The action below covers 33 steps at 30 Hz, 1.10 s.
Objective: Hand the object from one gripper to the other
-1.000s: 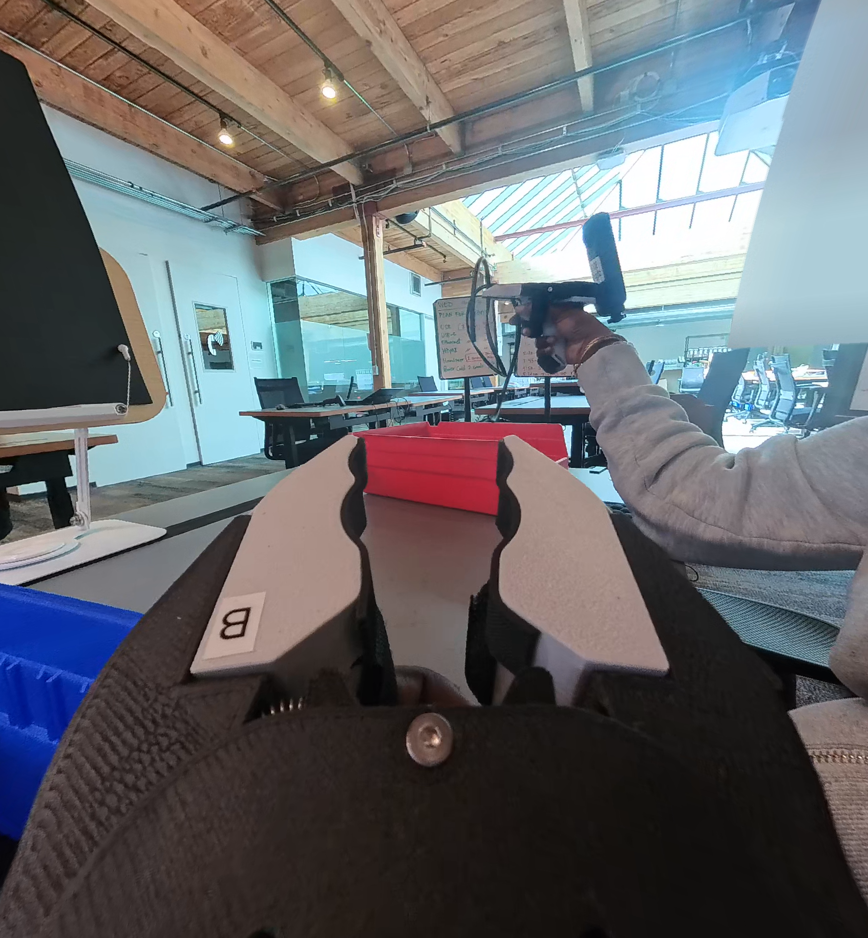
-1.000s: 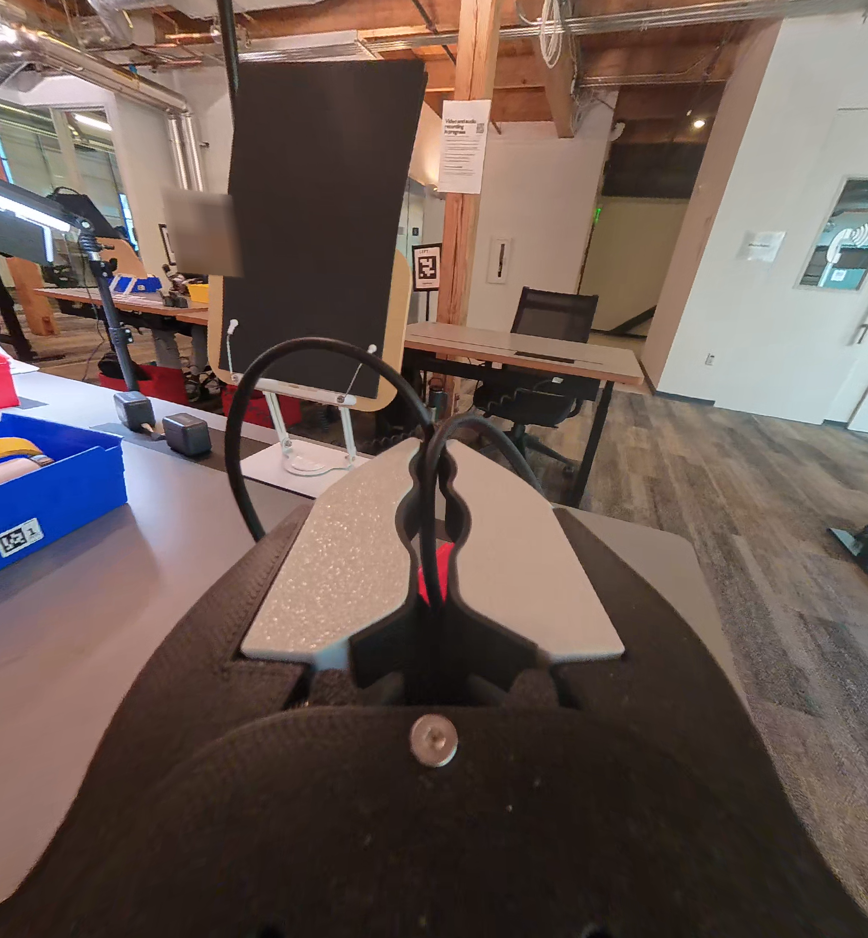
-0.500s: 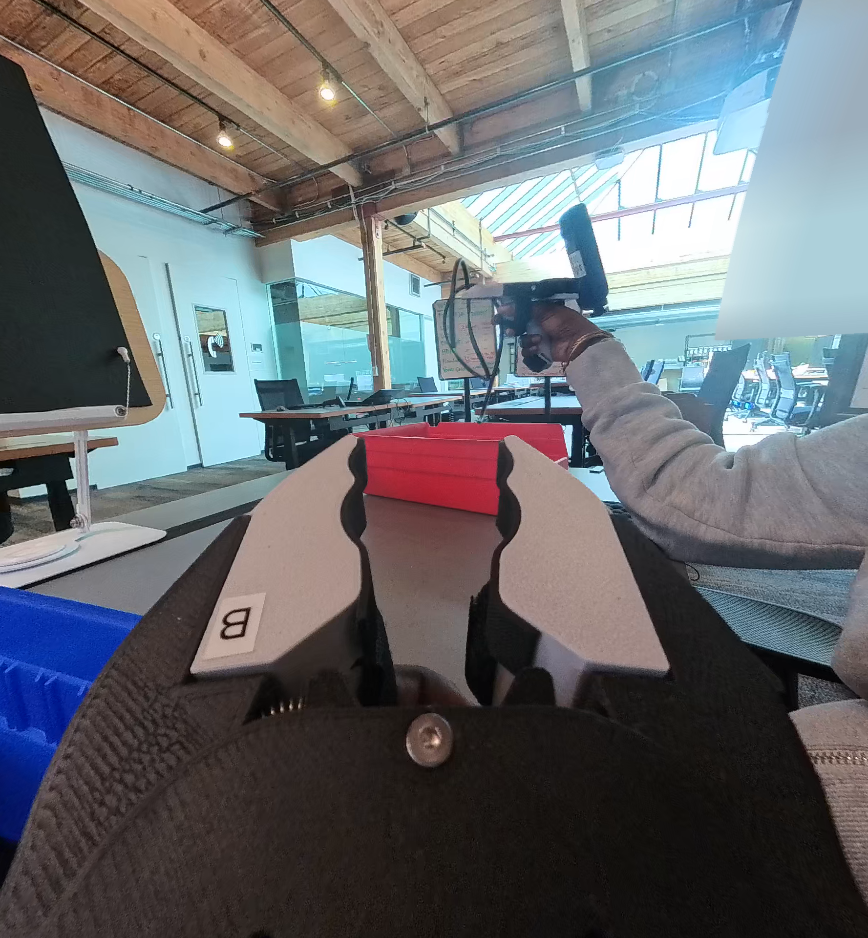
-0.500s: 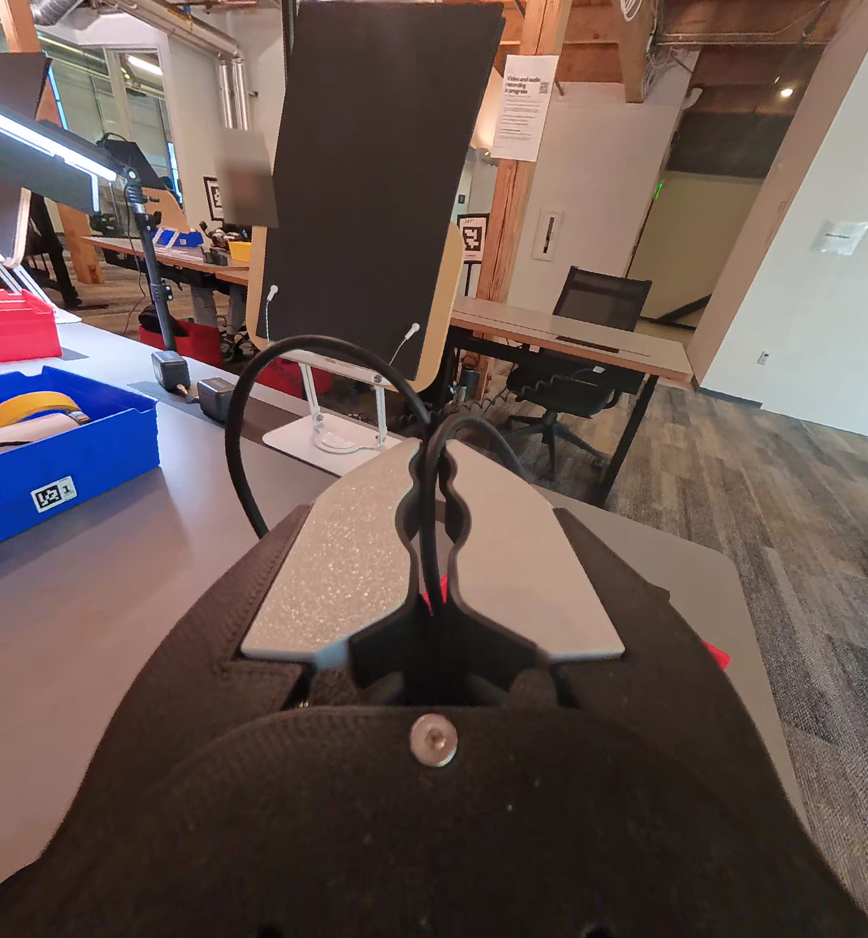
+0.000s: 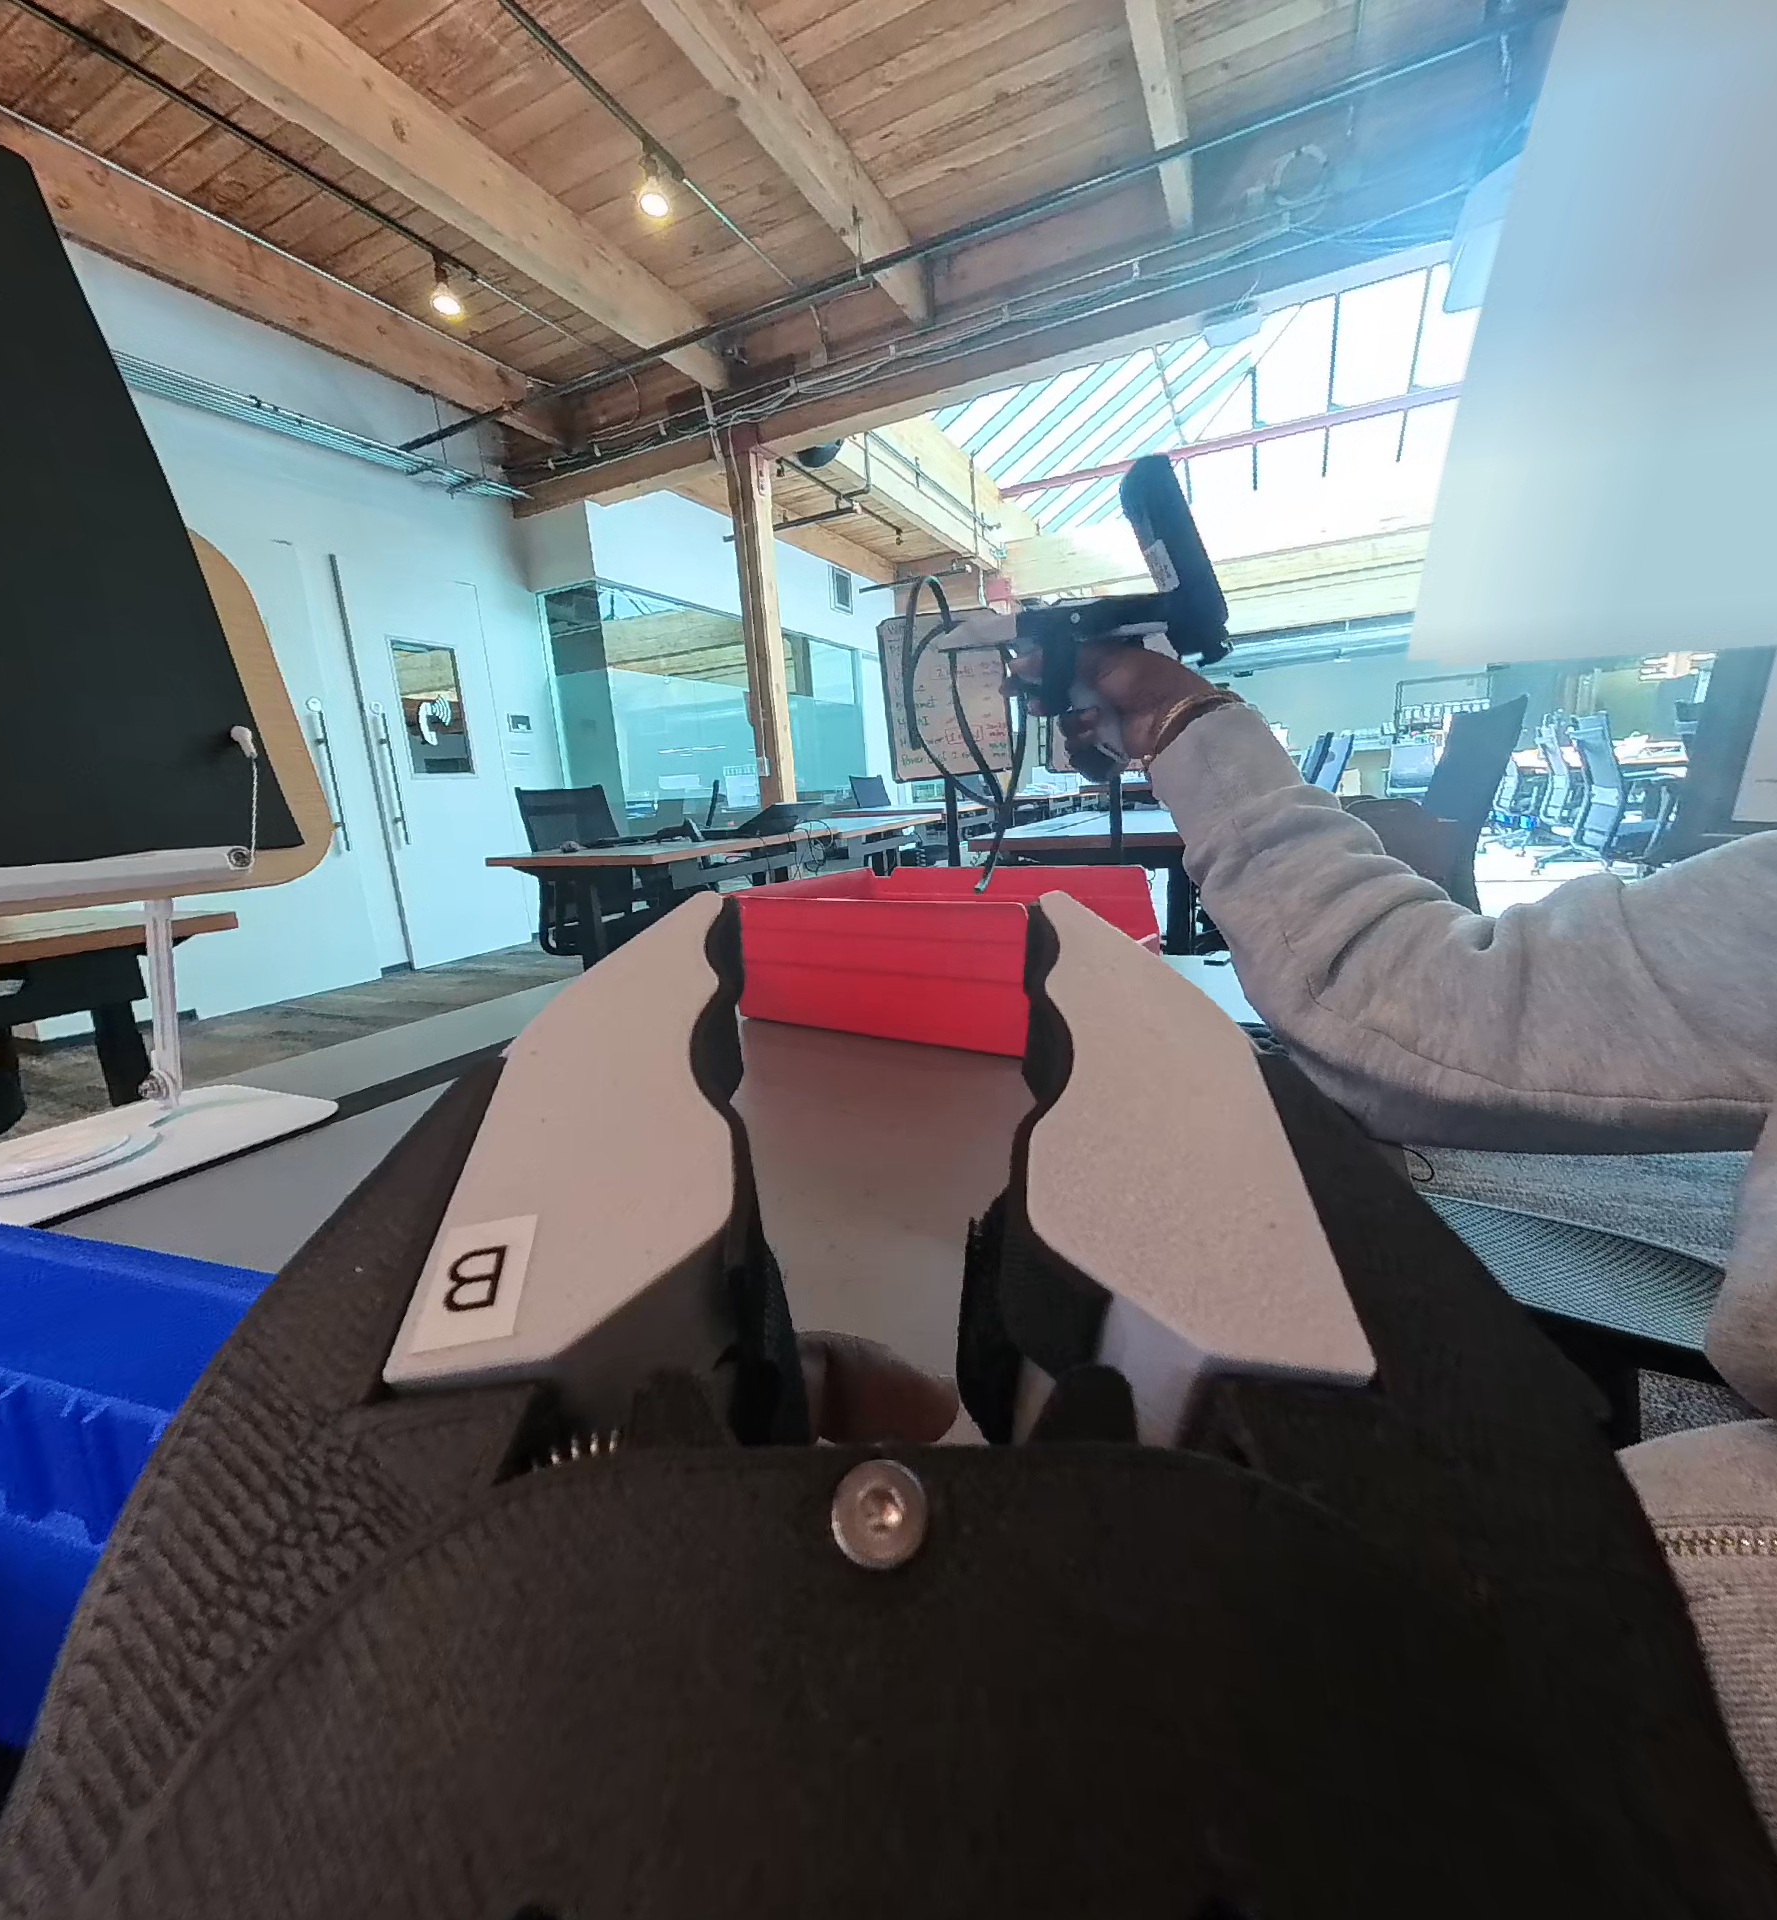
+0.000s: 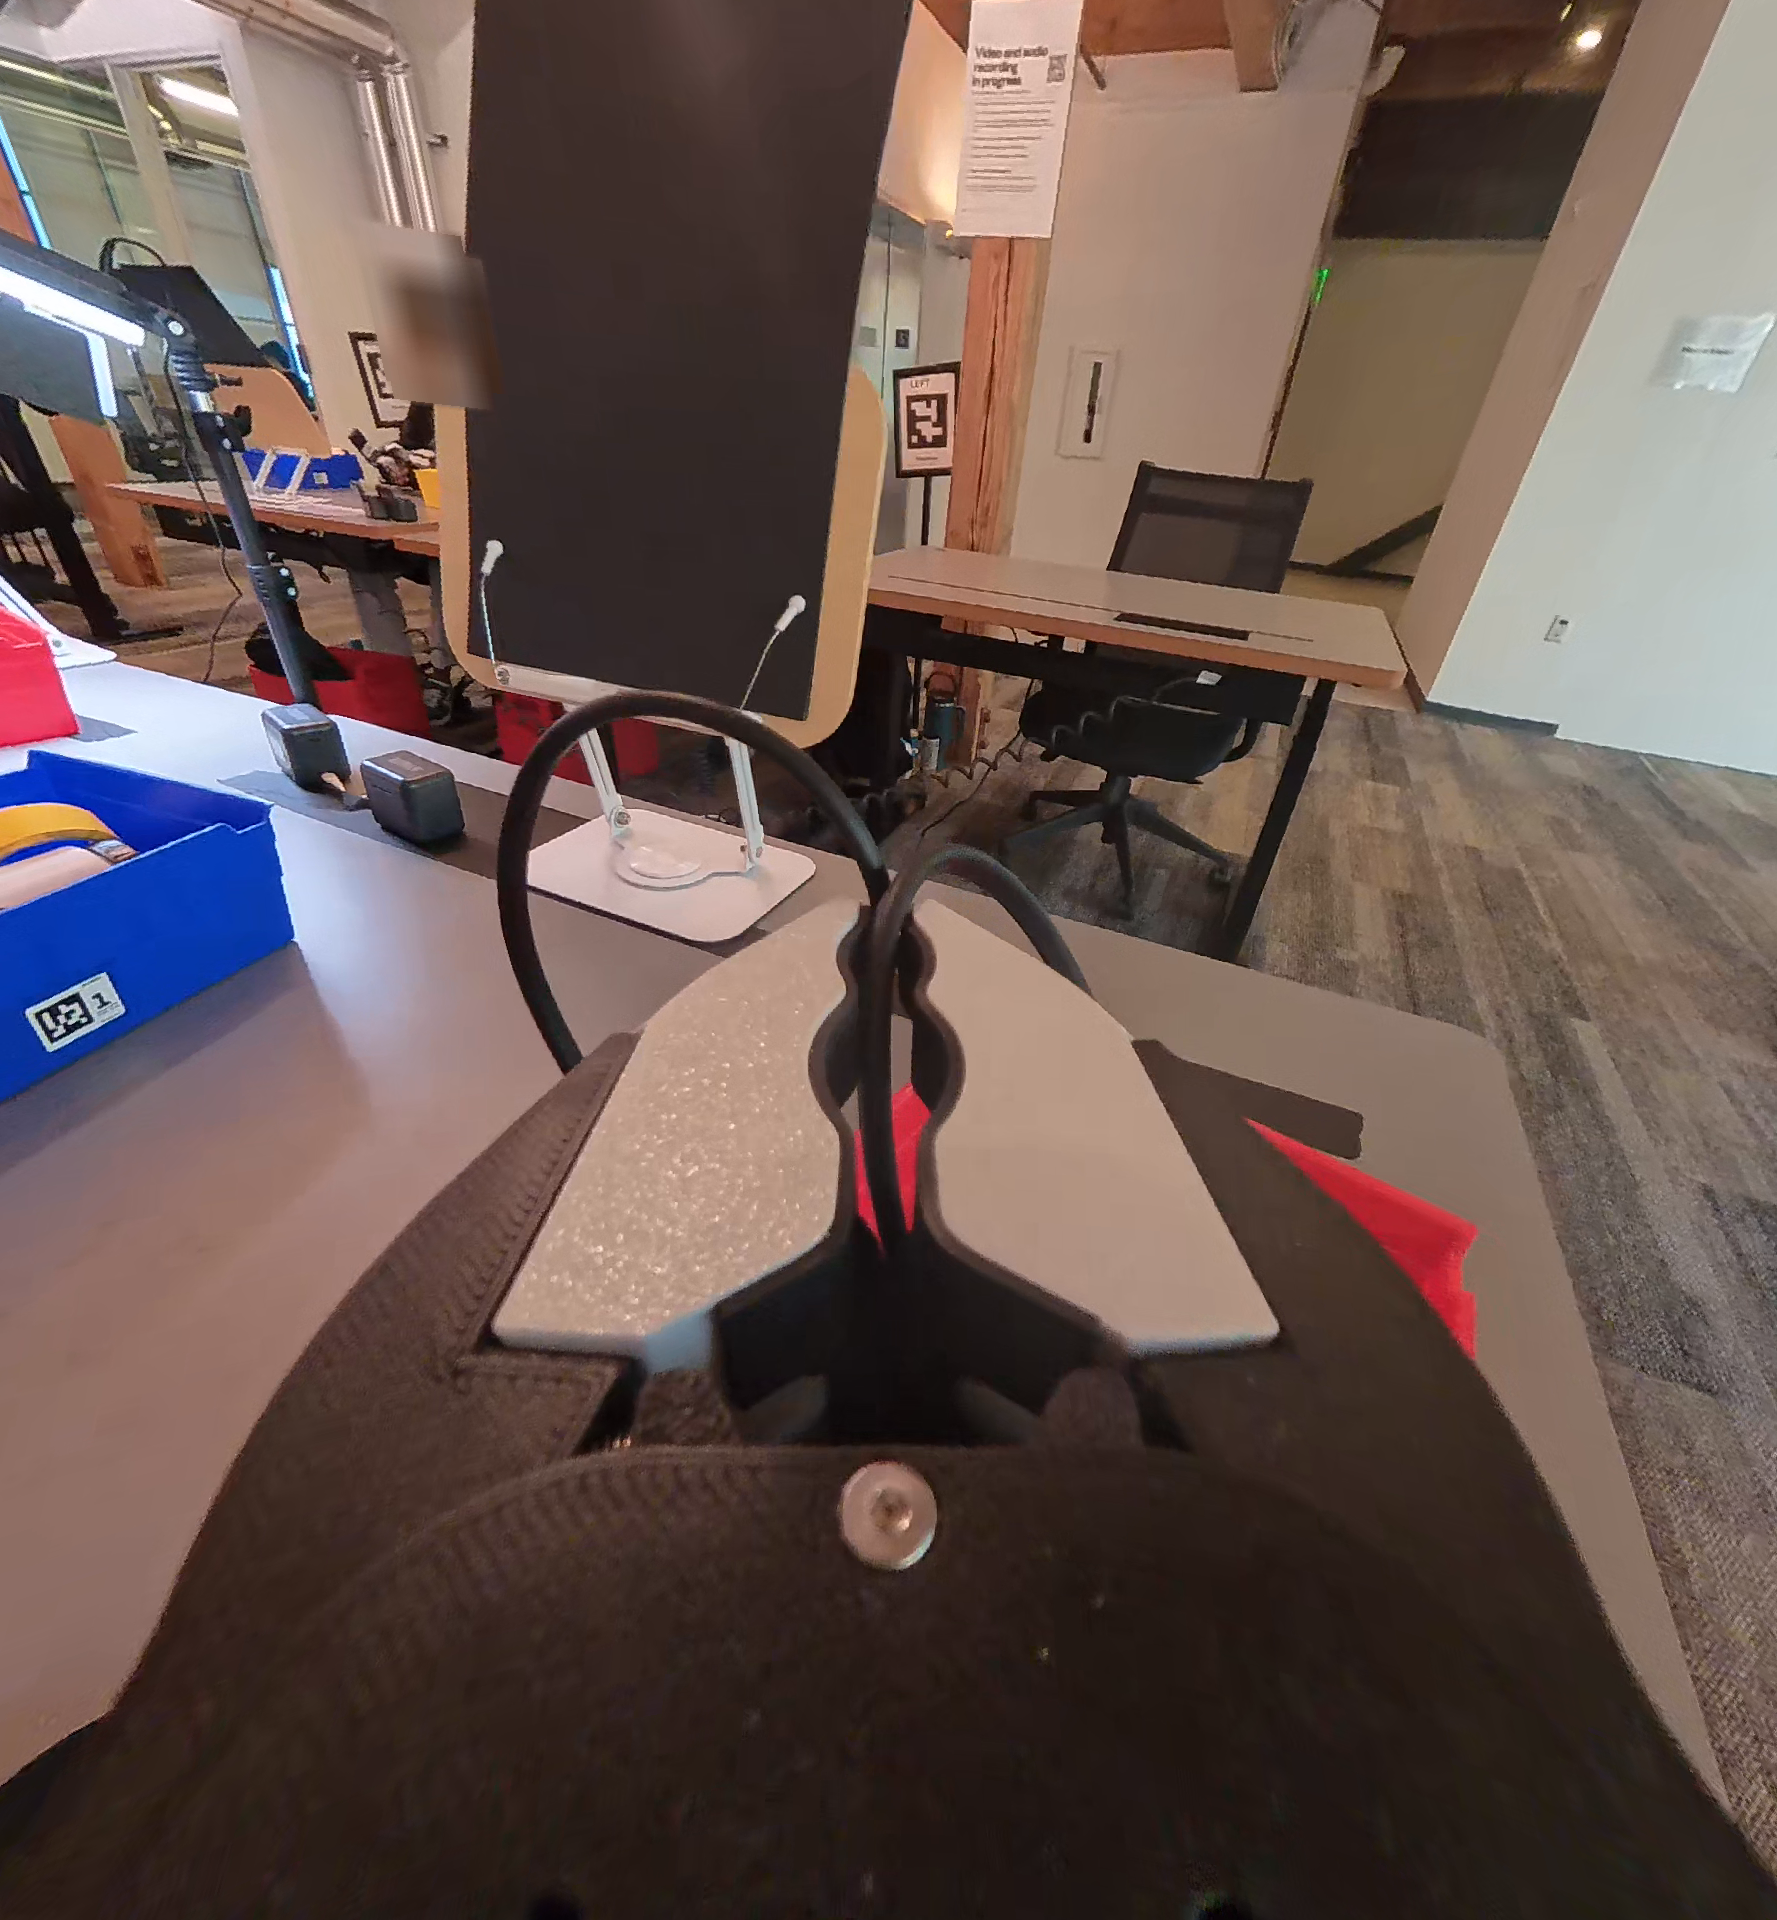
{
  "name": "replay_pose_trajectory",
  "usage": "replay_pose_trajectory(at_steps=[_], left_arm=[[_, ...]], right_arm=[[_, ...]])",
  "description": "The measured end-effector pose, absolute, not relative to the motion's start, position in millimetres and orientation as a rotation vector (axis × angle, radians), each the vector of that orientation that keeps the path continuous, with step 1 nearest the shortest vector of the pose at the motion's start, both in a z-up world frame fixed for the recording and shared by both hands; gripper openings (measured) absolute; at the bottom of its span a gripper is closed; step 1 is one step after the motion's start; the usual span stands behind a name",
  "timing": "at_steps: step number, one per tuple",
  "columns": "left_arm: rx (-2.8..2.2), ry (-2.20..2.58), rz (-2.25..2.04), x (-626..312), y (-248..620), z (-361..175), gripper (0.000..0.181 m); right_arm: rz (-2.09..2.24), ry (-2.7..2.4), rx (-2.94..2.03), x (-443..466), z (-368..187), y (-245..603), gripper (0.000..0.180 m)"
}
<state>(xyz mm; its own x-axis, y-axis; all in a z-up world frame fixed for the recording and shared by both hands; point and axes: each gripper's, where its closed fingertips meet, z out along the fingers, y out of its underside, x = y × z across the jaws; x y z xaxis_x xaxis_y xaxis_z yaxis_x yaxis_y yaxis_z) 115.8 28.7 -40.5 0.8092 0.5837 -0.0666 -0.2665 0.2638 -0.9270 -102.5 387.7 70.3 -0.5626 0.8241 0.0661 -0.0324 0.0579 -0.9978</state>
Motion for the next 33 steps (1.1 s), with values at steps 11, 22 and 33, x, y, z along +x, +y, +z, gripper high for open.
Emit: replay_pose_trajectory(at_steps=[11, 22, 33], left_arm=[[-1.19, -0.296, 0.582, 117.6, 32.3, -42.3, 0.052], [-1.199, -0.286, 0.58, 118.6, 34.0, -43.1, 0.052], [-1.204, -0.272, 0.579, 120.1, 35.7, -43.4, 0.051]], right_arm=[[1.563, -1.672, -0.911, -111.0, 50.1, 405.2, 0.004], [1.386, -1.62, -1.307, -163.9, -18.7, 442.8, 0.005], [1.381, -1.727, -1.427, -171.3, -49.4, 438.9, 0.036]])
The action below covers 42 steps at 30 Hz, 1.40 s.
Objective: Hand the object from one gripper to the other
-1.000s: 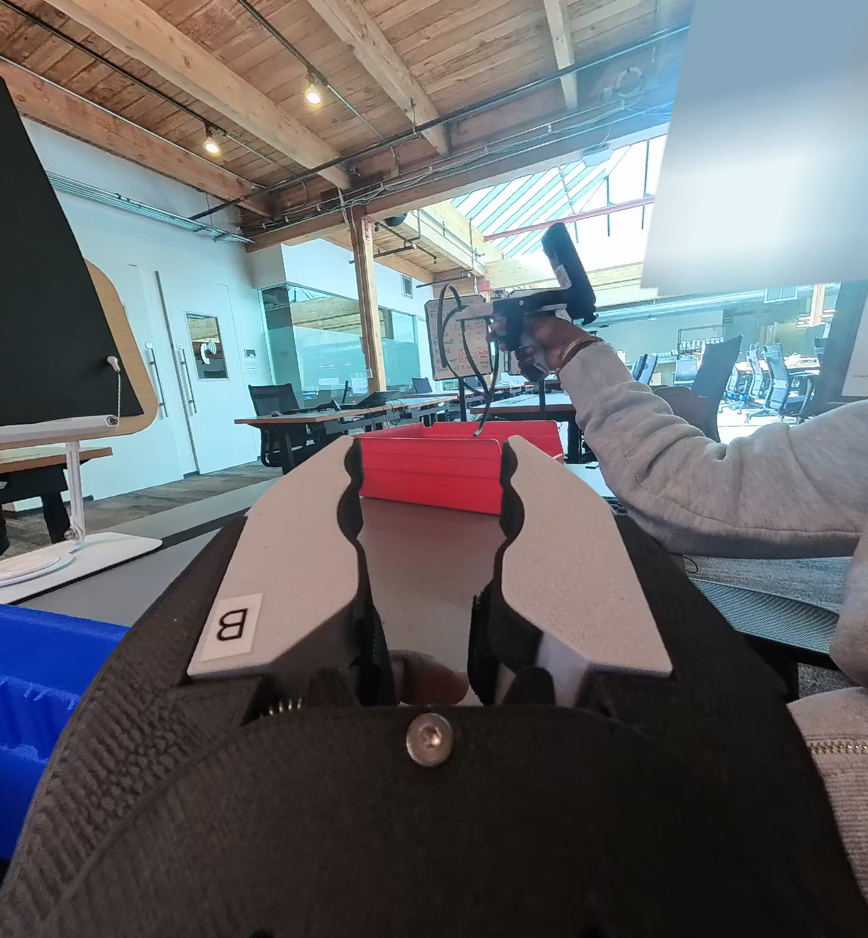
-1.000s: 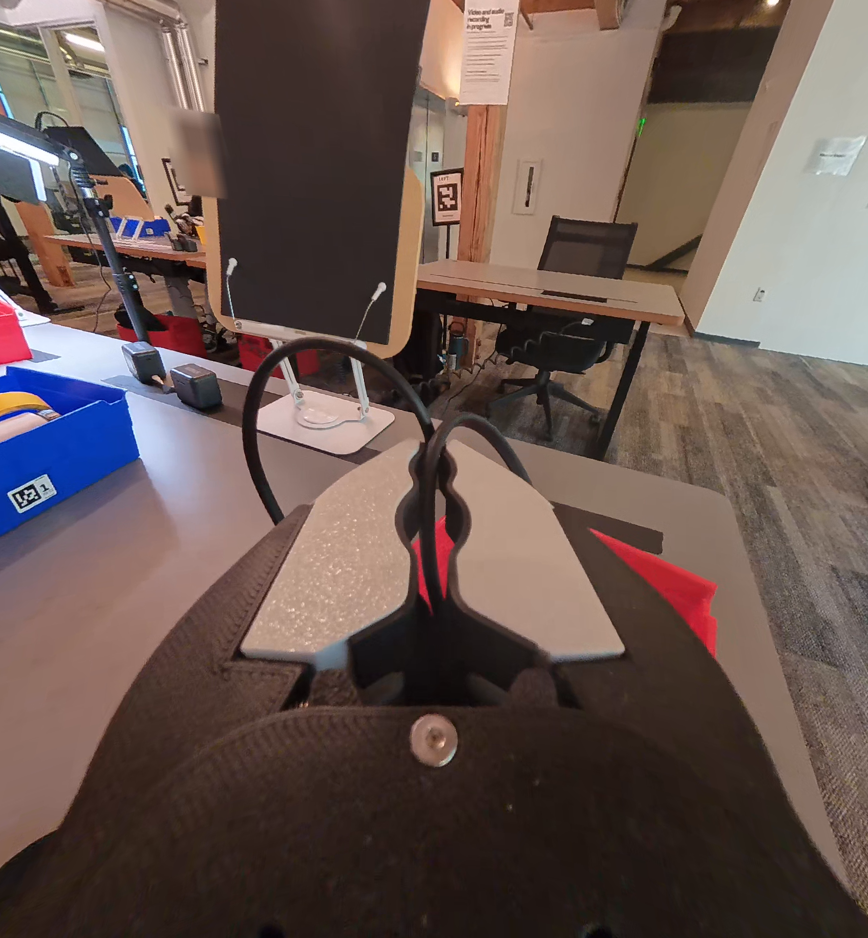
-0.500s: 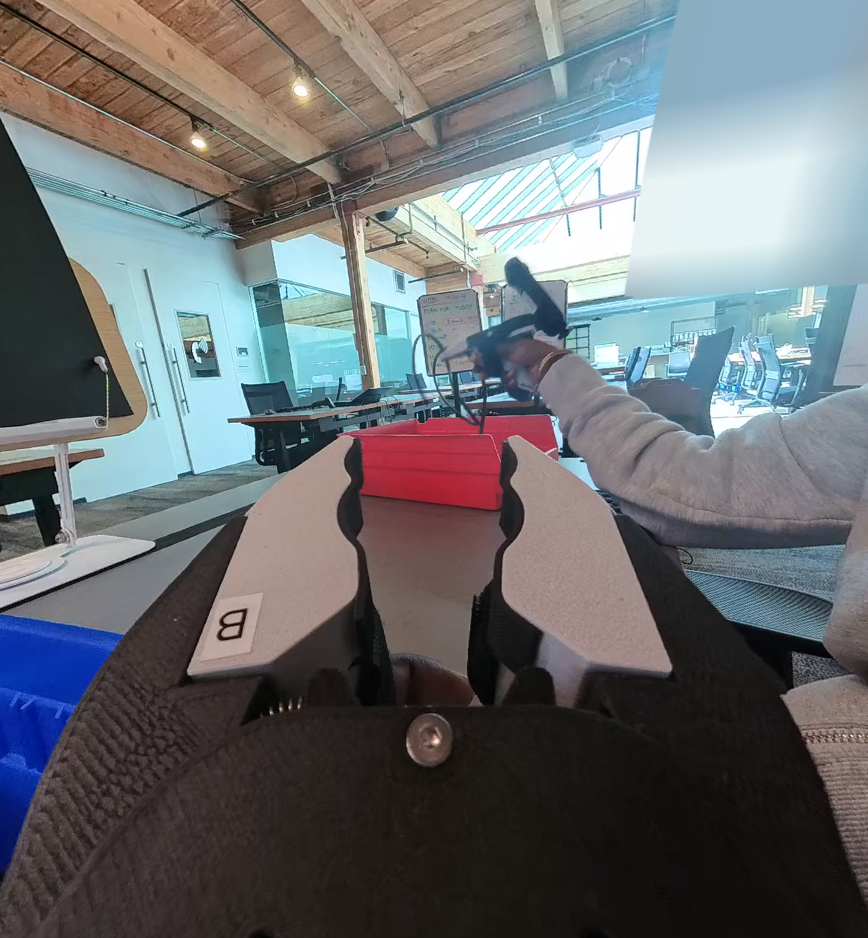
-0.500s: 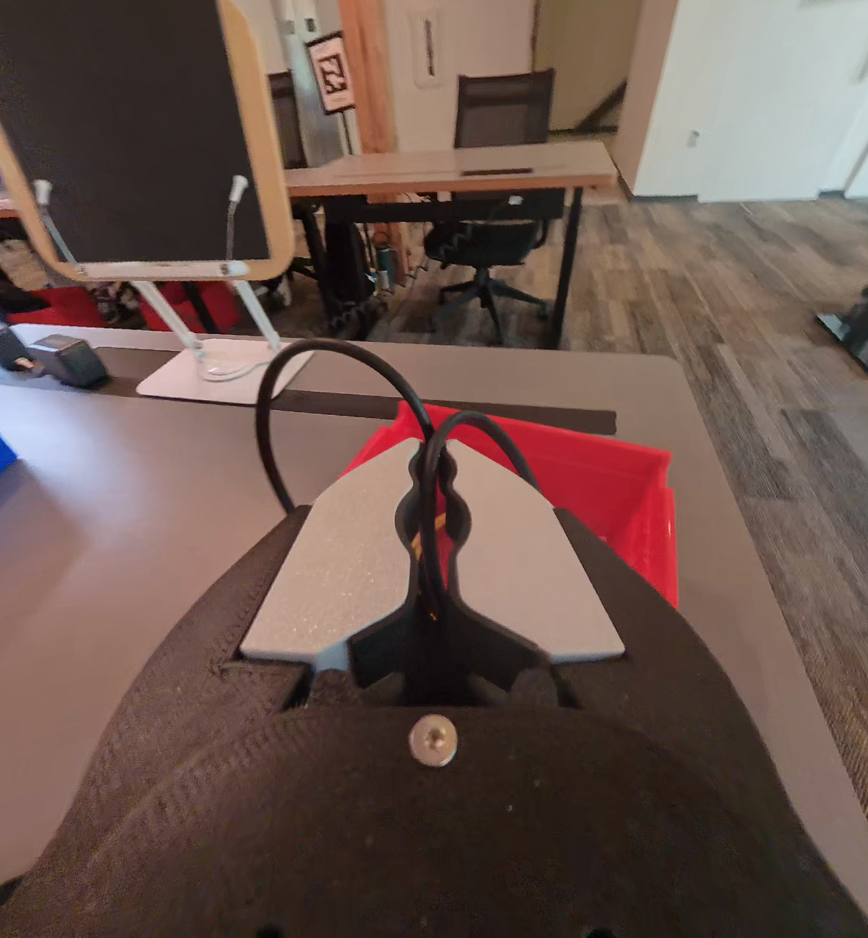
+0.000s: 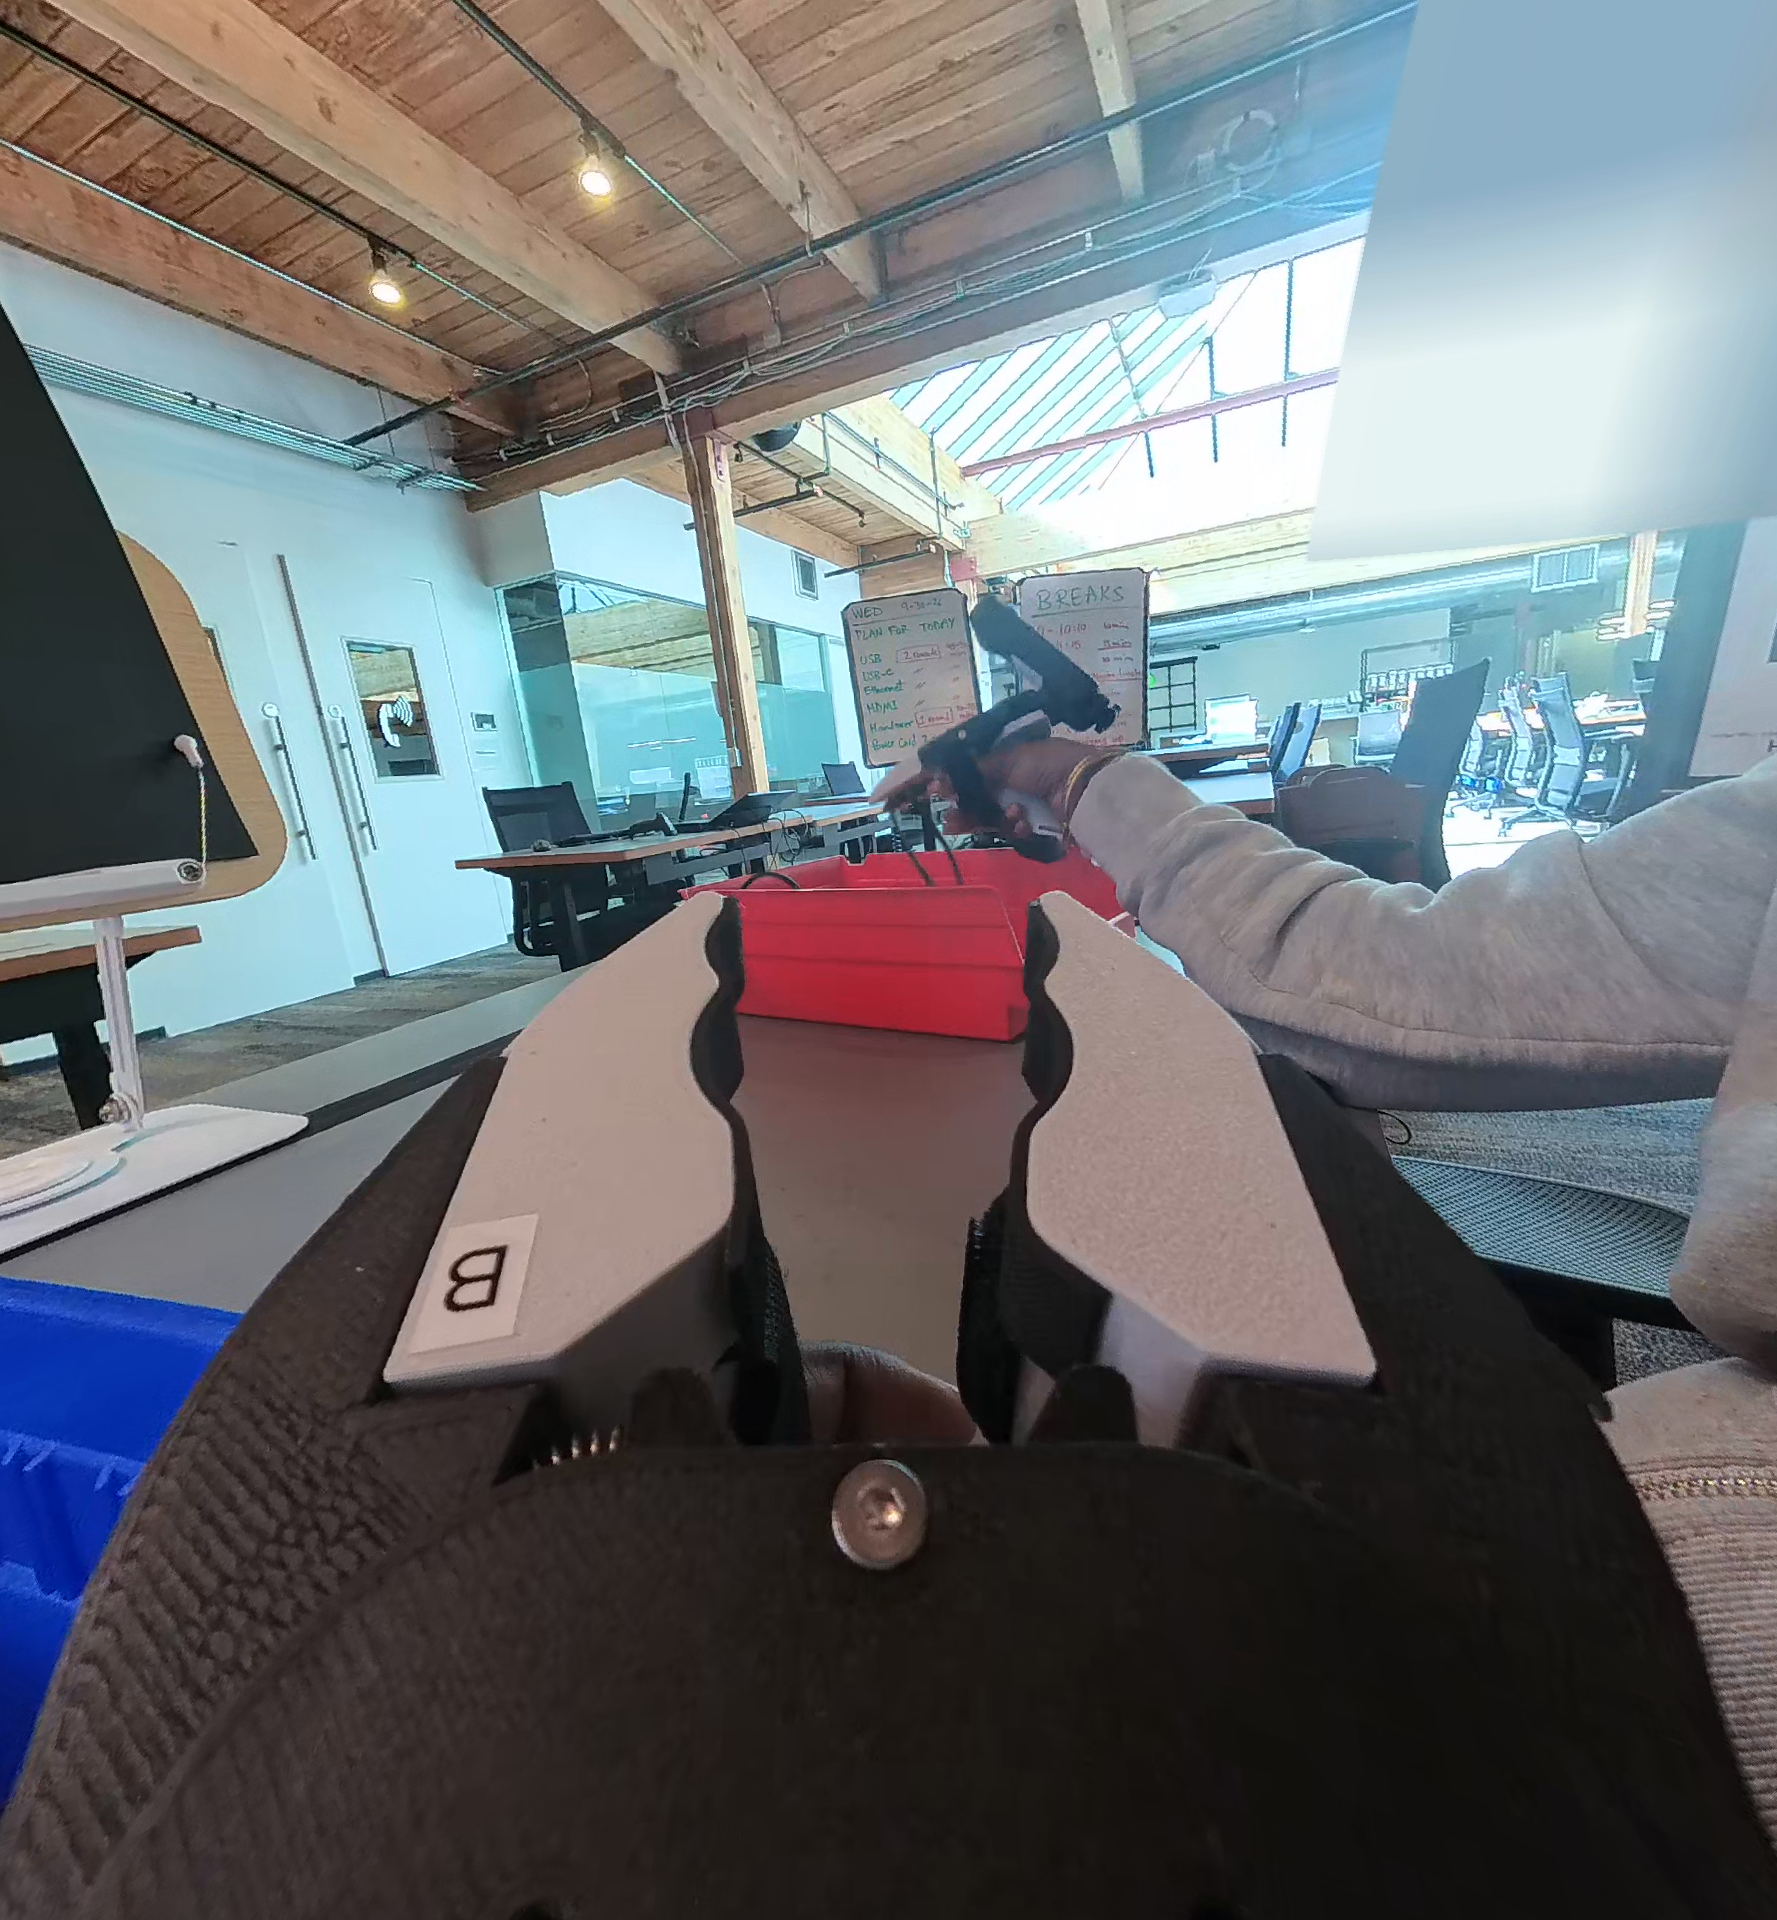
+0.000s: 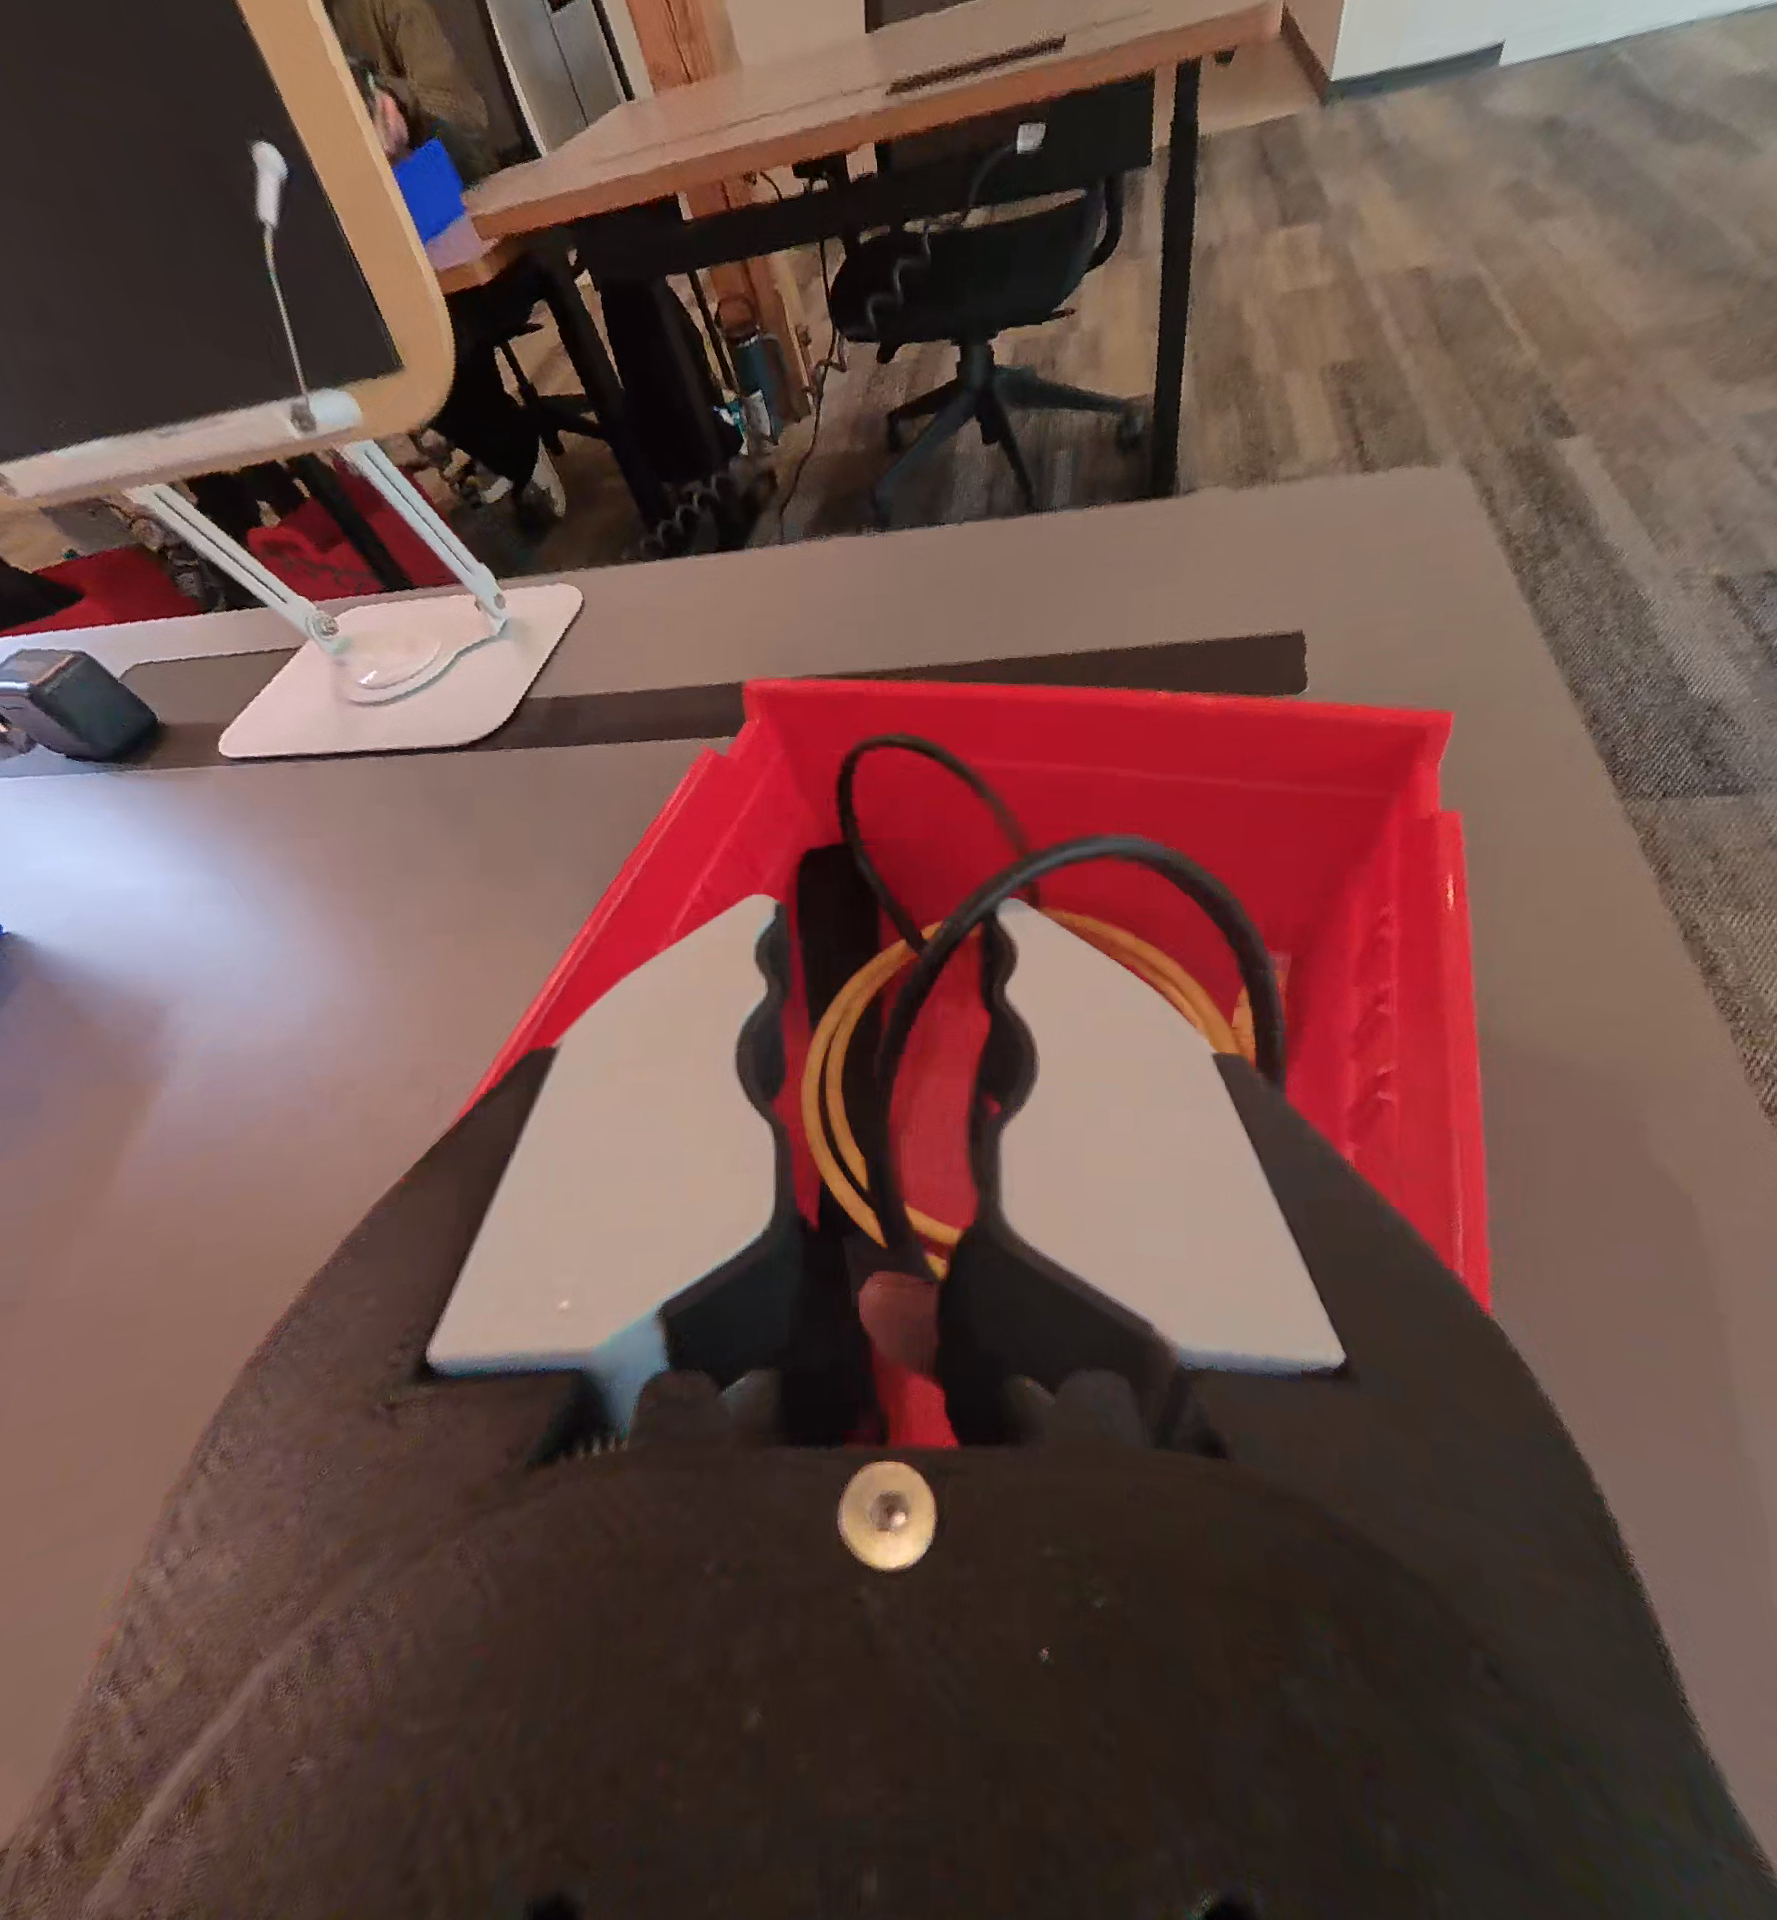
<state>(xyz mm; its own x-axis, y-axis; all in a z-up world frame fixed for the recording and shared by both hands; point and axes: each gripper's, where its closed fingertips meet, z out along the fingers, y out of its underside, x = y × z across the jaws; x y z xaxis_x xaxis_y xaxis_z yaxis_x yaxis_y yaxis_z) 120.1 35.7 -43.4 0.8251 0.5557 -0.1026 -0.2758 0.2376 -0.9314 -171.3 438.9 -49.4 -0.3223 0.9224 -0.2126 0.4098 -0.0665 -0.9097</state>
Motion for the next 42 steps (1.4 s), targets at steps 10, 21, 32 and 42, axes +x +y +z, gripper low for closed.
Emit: replay_pose_trajectory(at_steps=[10, 21, 32, 42], left_arm=[[-1.199, -0.272, 0.596, 120.1, 35.3, -42.4, 0.052], [-1.315, -0.514, 0.668, 101.1, -3.5, -40.6, 0.051], [-2.216, -0.62, 1.318, 27.0, -103.5, -93.0, 0.035], [-2.524, -0.572, 1.554, -12.1, -135.9, -124.1, 0.022]], right_arm=[[1.521, -1.523, -0.965, -146.7, 43.6, 409.8, 0.106], [1.491, -1.617, -0.651, -109.7, 72.6, 370.2, 0.121], [1.53, -1.616, -0.535, -87.5, 86.9, 359.0, 0.119], [1.574, -1.549, -0.513, -79.4, 97.0, 365.8, 0.116]])
